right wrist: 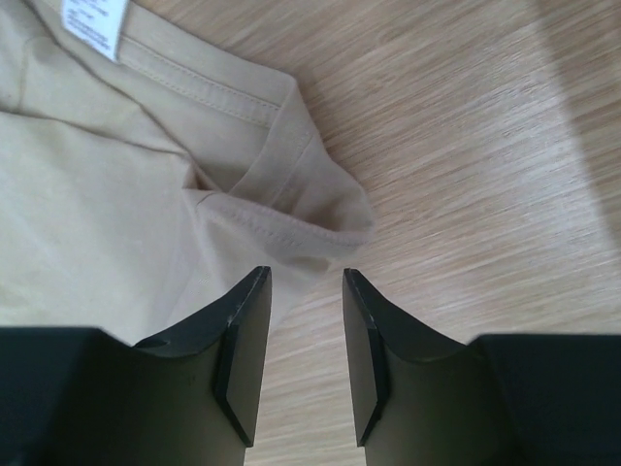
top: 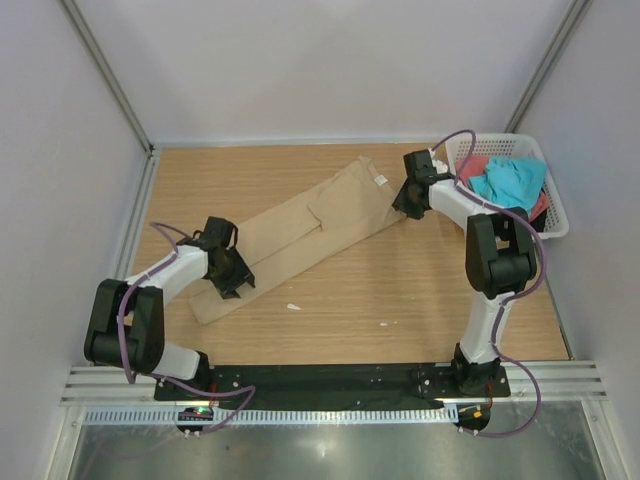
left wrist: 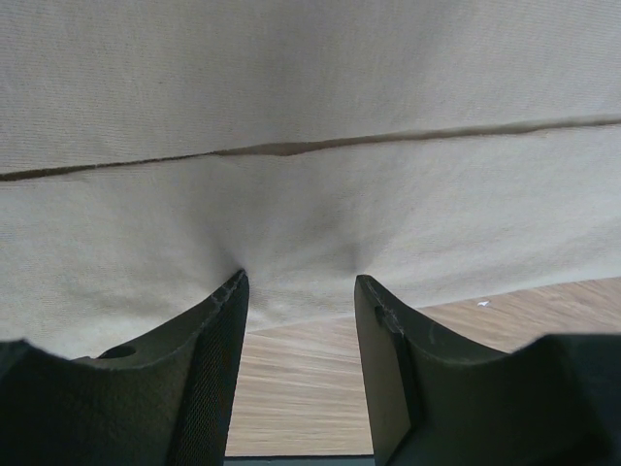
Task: Fold and stack the t-shirts
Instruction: Fold the tshirt
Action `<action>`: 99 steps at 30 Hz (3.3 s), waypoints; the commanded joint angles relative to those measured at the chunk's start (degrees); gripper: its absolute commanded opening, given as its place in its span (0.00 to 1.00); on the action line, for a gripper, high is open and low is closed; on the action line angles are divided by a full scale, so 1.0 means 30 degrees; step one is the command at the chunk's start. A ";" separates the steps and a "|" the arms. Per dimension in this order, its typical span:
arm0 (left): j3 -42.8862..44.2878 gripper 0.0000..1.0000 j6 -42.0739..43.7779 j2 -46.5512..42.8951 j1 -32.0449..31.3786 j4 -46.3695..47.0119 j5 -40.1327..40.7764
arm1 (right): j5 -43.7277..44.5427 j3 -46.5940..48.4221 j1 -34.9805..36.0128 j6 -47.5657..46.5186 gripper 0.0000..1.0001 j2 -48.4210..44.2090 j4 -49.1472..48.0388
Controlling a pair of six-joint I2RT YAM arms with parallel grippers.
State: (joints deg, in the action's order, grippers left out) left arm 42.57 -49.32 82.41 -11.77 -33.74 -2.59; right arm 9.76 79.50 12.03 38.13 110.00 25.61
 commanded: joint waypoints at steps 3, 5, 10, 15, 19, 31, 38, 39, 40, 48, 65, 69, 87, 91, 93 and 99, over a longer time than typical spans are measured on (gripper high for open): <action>-0.0536 0.50 0.0005 0.0126 -0.0031 -0.1499 0.1917 | 0.1925 0.0949 0.0003 0.0123 0.38 0.0951 -0.0011; -0.0507 0.51 -0.0171 0.0331 -0.0002 -0.1702 0.2296 | 0.2341 0.0862 0.0003 -0.0199 0.37 0.1301 -0.0097; -0.0886 0.51 -0.0492 0.0713 -0.0003 -0.1850 0.2855 | 0.3686 0.1447 -0.0026 -0.1165 0.27 0.2416 0.0487; -0.1239 0.52 -0.1283 -0.0134 -0.0032 -0.1646 0.2187 | 0.4364 0.1156 -0.0026 -0.1927 0.15 0.2593 0.0226; -0.1006 0.54 -0.1811 -0.1510 -0.0031 -0.1557 0.0197 | 0.4129 0.1329 -0.0027 -0.2835 0.11 0.2797 -0.0682; 0.3240 0.61 0.0646 -0.4533 -0.0031 -0.2263 -0.1948 | 0.3574 0.7946 -0.1607 -0.6318 0.11 0.6837 -0.0247; 0.6076 0.62 0.3309 -0.1752 0.0231 -0.2172 -0.3033 | 0.2349 1.1176 -0.1930 -0.6298 0.31 0.7168 0.2216; 0.6433 0.62 0.3489 -0.1313 0.0667 -0.2231 -0.3033 | 0.2082 1.0594 -0.1902 -0.6062 0.36 0.6235 0.2333; 0.6784 0.62 0.3694 -0.0757 0.0903 -0.2231 -0.3062 | 0.2021 1.0298 -0.1785 -0.5769 0.38 0.5704 0.2769; 0.7641 0.59 0.4811 0.2940 0.1989 -0.2996 -0.1916 | 0.0762 0.4331 -0.0526 -0.1523 0.52 0.0429 0.3214; 0.2136 0.56 0.1882 0.5606 0.5064 -0.2669 0.0567 | -0.1728 -0.5229 0.1527 0.1559 0.52 -0.6019 -0.0798; 0.1079 0.55 0.1034 0.4613 0.5241 -0.3780 0.2940 | -0.2372 -0.5758 0.0796 0.1499 0.56 -0.6548 -0.2350; 0.3830 0.59 0.1408 -0.1776 0.5242 -0.5193 0.2477 | -0.5304 -0.4677 -0.1988 0.4253 0.55 -0.0545 -1.0468; 0.3332 0.59 0.2142 -0.2654 0.5242 -0.3641 0.1101 | -0.5304 -0.4267 -0.2194 0.4224 0.51 0.0715 -1.1579; 0.3301 0.59 0.2289 -0.2715 0.5242 -0.3082 0.0226 | -0.5479 -0.3916 -0.2253 0.4048 0.51 0.1562 -1.1816; 0.3652 0.61 0.2582 -0.2744 0.5212 -0.2320 -0.0571 | -0.5744 -0.2978 -0.2399 0.3582 0.47 0.2942 -1.2579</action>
State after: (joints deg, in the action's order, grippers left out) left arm 52.64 -43.13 75.53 3.57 -44.07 -1.41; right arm -7.81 68.49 5.17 50.33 116.55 -9.80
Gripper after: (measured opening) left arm 0.600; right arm 0.485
